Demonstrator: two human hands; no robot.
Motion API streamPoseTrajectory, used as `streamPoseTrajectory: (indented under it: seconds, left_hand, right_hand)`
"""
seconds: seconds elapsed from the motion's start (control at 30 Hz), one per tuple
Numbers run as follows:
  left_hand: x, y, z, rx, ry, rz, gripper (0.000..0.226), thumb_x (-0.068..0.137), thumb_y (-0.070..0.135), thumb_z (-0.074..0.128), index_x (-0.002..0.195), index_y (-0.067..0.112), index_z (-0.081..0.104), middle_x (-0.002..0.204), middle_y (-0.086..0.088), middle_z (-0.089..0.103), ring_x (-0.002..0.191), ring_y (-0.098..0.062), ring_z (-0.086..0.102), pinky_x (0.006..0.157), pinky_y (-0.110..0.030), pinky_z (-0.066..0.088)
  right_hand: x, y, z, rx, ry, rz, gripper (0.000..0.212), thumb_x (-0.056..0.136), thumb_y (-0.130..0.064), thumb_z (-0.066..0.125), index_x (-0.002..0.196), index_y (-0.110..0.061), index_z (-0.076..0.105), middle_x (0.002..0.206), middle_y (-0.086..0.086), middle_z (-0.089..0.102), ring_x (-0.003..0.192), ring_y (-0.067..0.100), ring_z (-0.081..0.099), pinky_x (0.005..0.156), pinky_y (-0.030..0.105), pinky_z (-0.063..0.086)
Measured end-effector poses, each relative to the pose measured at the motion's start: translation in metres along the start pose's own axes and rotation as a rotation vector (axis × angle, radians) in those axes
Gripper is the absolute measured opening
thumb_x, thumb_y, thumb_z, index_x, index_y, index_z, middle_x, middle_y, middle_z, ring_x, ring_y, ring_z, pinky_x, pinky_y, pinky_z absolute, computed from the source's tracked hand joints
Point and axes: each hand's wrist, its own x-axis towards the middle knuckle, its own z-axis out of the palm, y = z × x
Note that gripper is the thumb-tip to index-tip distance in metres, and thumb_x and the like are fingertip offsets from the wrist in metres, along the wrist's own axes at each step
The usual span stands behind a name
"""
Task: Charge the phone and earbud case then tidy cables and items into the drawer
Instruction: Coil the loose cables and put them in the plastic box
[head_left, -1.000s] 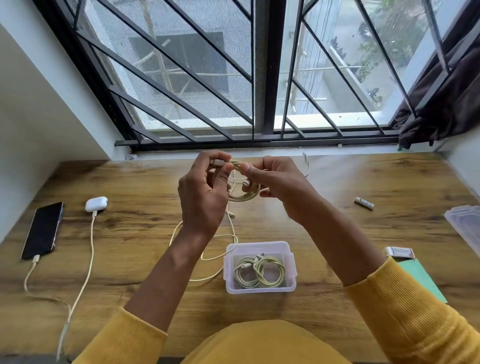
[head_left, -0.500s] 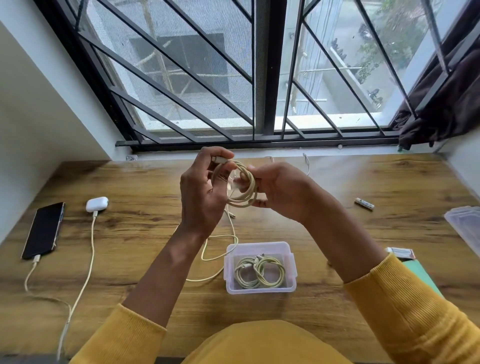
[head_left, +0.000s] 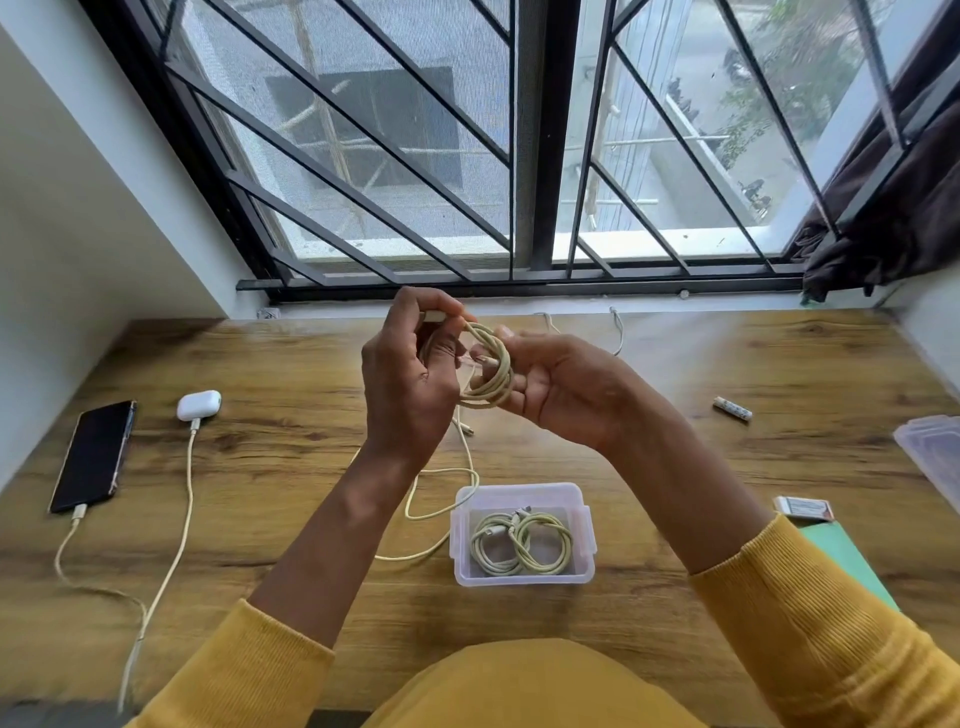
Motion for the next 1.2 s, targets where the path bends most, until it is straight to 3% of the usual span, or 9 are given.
streamPoseTrajectory:
  seconds: [0.13, 0.2, 0.3, 0.5, 0.77, 0.9, 1.0, 1.1, 1.2]
  left_hand:
    - [-0.001, -0.001, -0.004, 0.139, 0.067, 0.077, 0.006, 0.102, 0.005, 0.067, 0.106, 0.008, 0.067, 0.093, 0.005, 0.074, 0.081, -0.009, 0.071, 0.072, -0.039, 0.060]
    - [-0.001, -0.002, -0.006, 0.218, 0.102, 0.127, 0.004, 0.102, 0.007, 0.067, 0.106, 0.006, 0.068, 0.093, 0.003, 0.074, 0.081, -0.012, 0.071, 0.072, -0.041, 0.059]
    - [-0.003, -0.002, -0.005, 0.321, 0.124, 0.196, 0.006, 0.103, 0.007, 0.067, 0.107, 0.003, 0.069, 0.092, -0.003, 0.075, 0.080, -0.018, 0.071, 0.070, -0.043, 0.057]
    - [-0.004, -0.005, -0.001, 0.383, 0.128, 0.224, 0.005, 0.103, 0.009, 0.068, 0.106, 0.005, 0.070, 0.088, -0.004, 0.074, 0.076, -0.021, 0.069, 0.066, -0.043, 0.054]
    - [0.002, -0.006, -0.002, 0.235, 0.136, 0.109, 0.007, 0.102, 0.012, 0.069, 0.107, 0.007, 0.069, 0.091, 0.005, 0.075, 0.080, -0.012, 0.073, 0.072, -0.042, 0.059]
    - [0.003, -0.008, 0.001, 0.185, 0.146, 0.040, 0.006, 0.102, 0.015, 0.072, 0.106, 0.010, 0.071, 0.090, 0.009, 0.073, 0.081, -0.009, 0.072, 0.074, -0.040, 0.060]
    - [0.002, -0.008, 0.001, 0.142, 0.122, 0.009, 0.007, 0.101, 0.019, 0.073, 0.106, 0.013, 0.072, 0.089, 0.008, 0.074, 0.079, -0.009, 0.072, 0.074, -0.037, 0.060]
    - [0.000, -0.006, 0.001, 0.047, 0.010, -0.037, 0.008, 0.100, 0.019, 0.075, 0.107, 0.016, 0.073, 0.088, 0.007, 0.074, 0.073, -0.014, 0.073, 0.067, -0.035, 0.061]
    - [0.002, -0.007, -0.002, -0.103, -0.079, -0.142, 0.011, 0.097, 0.013, 0.077, 0.108, 0.012, 0.074, 0.087, -0.001, 0.076, 0.069, -0.019, 0.075, 0.064, -0.037, 0.063]
  right_hand:
    - [-0.003, 0.000, -0.001, -0.126, 0.090, -0.045, 0.015, 0.102, 0.005, 0.054, 0.102, 0.000, 0.068, 0.095, 0.018, 0.073, 0.078, 0.024, 0.075, 0.074, 0.034, 0.066]
    - [-0.004, 0.002, -0.002, -0.255, 0.148, -0.097, 0.013, 0.102, -0.008, 0.062, 0.107, 0.001, 0.071, 0.100, 0.019, 0.074, 0.086, 0.029, 0.074, 0.085, 0.038, 0.064]
    - [-0.005, 0.005, -0.001, -0.436, 0.189, -0.180, 0.038, 0.096, -0.028, 0.075, 0.115, 0.004, 0.070, 0.102, 0.018, 0.073, 0.093, 0.030, 0.070, 0.093, 0.042, 0.056]
    - [-0.002, 0.009, 0.006, -0.516, 0.275, -0.297, 0.025, 0.082, 0.001, 0.084, 0.103, 0.003, 0.070, 0.084, 0.017, 0.075, 0.076, 0.027, 0.075, 0.081, 0.041, 0.064]
    - [0.001, 0.008, 0.000, -0.255, 0.075, -0.257, 0.026, 0.098, 0.003, 0.061, 0.124, 0.002, 0.065, 0.089, 0.013, 0.070, 0.083, 0.022, 0.071, 0.090, 0.036, 0.057]
    - [0.002, 0.007, -0.002, -0.205, -0.029, -0.185, 0.040, 0.088, -0.009, 0.054, 0.125, 0.002, 0.065, 0.087, 0.007, 0.063, 0.083, 0.017, 0.062, 0.090, 0.031, 0.050]
    - [0.001, 0.004, -0.006, -0.225, 0.024, -0.128, 0.035, 0.091, -0.017, 0.049, 0.119, -0.003, 0.065, 0.086, 0.006, 0.061, 0.080, 0.017, 0.058, 0.088, 0.034, 0.048]
    - [-0.002, 0.004, -0.010, -0.311, 0.079, -0.120, 0.015, 0.097, -0.025, 0.064, 0.102, -0.011, 0.068, 0.081, 0.004, 0.061, 0.076, 0.017, 0.061, 0.086, 0.038, 0.052]
    - [0.000, 0.008, -0.015, -0.438, 0.169, -0.161, 0.007, 0.092, -0.002, 0.071, 0.093, -0.007, 0.065, 0.076, 0.006, 0.061, 0.072, 0.020, 0.065, 0.072, 0.036, 0.060]
